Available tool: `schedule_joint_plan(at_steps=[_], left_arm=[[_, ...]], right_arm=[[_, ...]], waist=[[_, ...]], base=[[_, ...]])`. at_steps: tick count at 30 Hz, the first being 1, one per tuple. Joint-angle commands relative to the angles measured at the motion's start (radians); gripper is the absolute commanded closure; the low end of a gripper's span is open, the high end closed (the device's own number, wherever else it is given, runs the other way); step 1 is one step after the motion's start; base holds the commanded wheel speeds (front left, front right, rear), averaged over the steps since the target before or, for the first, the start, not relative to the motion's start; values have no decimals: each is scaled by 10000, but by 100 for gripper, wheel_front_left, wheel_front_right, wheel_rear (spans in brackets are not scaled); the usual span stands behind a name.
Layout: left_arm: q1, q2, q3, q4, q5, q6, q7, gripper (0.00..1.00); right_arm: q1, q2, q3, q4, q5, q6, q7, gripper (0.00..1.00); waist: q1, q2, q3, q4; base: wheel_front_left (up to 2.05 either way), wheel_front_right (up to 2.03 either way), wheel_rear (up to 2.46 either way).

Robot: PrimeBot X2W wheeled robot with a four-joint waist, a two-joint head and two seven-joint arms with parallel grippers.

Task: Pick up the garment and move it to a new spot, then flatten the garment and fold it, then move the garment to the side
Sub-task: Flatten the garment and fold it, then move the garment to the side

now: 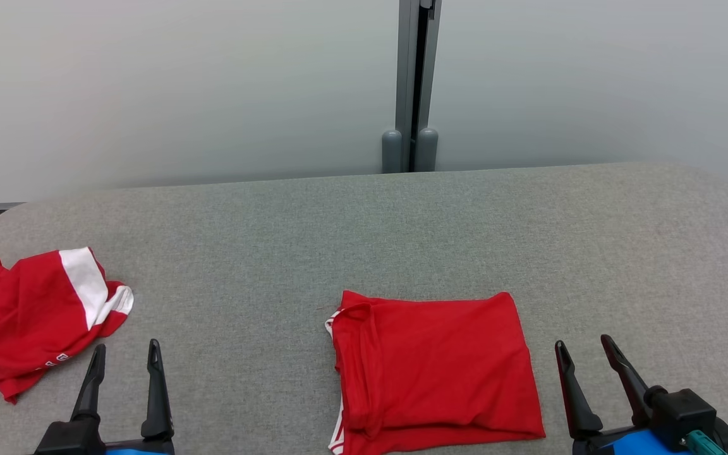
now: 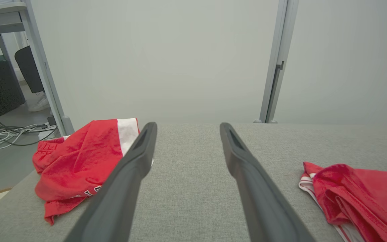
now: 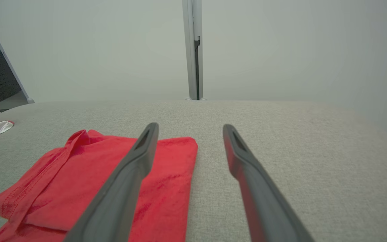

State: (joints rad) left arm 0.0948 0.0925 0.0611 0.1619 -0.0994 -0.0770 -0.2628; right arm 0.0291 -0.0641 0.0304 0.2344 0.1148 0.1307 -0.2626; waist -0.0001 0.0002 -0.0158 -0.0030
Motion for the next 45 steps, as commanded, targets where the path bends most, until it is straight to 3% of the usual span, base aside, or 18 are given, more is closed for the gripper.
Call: schedule_joint_plan(at_steps=[1, 12, 20, 31, 45], left_arm=[[-145, -18, 29, 37, 74, 36, -25, 0], [-58, -124, 34, -33, 288, 138, -25, 0], [-172, -183, -54, -101, 306, 188, -25, 0], [-476, -263, -250, -207, 280, 284, -25, 0], [-968, -365, -580, -124, 255, 425, -25, 0]], right_arm=[[-46, 28, 13, 35, -43, 2, -28, 0], [-222, 18, 37, 295, -24, 2, -28, 0], [-1261, -152, 502, 760, 271, 2, -27, 0], [-2740, -508, 1098, 3204, 870, 2, 518, 0], [-3615, -451, 1894, 5949, 1943, 2, 202, 0]], waist=[[1, -2, 7, -13], [1, -2, 73, -25], [1, -2, 243, 22], [1, -2, 917, 296], [1, -2, 1563, 510]], base=[[0, 0, 0], [0, 0, 0], [0, 0, 0], [0, 0, 0], [0, 0, 0]])
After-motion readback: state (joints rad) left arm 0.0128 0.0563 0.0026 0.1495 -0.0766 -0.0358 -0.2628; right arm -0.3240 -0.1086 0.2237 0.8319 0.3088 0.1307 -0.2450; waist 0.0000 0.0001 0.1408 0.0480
